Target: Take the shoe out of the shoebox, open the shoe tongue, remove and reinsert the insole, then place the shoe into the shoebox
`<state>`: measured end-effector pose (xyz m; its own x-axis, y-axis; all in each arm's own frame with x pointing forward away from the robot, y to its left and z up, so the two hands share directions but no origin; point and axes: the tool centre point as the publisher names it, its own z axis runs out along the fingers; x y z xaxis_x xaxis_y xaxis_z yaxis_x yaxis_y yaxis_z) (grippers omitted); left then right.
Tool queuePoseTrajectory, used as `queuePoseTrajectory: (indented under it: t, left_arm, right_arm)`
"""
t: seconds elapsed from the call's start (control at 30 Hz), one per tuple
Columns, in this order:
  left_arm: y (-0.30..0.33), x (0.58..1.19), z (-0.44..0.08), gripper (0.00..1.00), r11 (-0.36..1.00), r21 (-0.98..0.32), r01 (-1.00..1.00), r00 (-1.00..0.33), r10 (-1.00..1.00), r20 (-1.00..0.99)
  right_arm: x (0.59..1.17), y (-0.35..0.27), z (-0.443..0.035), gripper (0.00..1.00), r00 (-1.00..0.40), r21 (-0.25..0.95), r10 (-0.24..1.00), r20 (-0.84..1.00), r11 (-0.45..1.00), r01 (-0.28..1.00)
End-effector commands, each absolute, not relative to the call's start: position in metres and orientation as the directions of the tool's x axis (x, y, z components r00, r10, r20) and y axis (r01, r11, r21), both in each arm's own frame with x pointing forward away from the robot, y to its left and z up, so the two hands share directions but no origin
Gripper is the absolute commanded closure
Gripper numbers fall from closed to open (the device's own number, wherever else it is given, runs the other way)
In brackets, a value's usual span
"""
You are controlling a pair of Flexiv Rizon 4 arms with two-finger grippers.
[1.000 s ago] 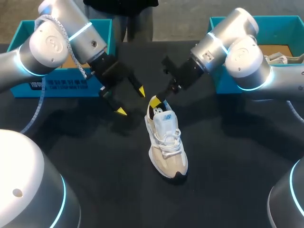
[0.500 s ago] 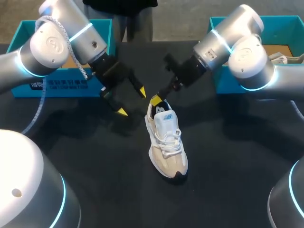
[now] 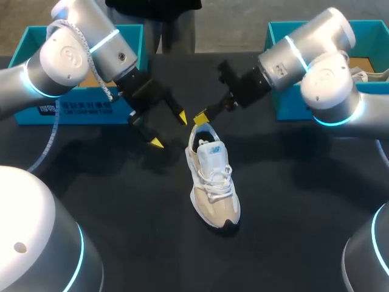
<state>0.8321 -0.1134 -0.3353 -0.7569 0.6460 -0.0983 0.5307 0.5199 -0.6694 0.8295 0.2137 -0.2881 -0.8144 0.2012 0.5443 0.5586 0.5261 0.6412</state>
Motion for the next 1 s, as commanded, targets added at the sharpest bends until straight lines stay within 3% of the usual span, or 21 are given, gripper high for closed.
queuePoseTrajectory:
  t: [0.03,0.33,0.67,0.9,1.0]
  left_arm:
    - [-0.112,0.835,-0.335,0.0,0.514,-0.672,0.533,-0.754,0.649,-0.102]
    - [-0.1,0.835,-0.306,0.0,0.492,-0.675,0.55,-0.738,0.665,-0.117]
    - [-0.065,0.833,-0.267,0.0,0.385,-0.721,0.576,-0.642,0.759,-0.107]
    - [-0.031,0.845,-0.239,0.0,0.45,-0.66,0.602,-0.657,0.749,-0.09]
    - [-0.022,0.846,-0.225,0.0,0.469,-0.641,0.608,-0.669,0.737,-0.094]
  right_arm:
    - [0.817,0.209,-0.291,1.0,-0.816,0.659,0.245,0.524,0.49,0.571]
    - [0.814,0.189,-0.287,1.0,-0.754,0.631,0.406,0.516,0.416,0.655]
    - [0.814,0.187,-0.287,1.0,-0.752,0.635,0.414,0.512,0.407,0.656]
    - [0.814,0.187,-0.287,1.0,-0.752,0.635,0.414,0.512,0.407,0.656]
    - [0.815,0.193,-0.282,1.0,-0.689,0.569,0.517,0.508,0.398,0.719]
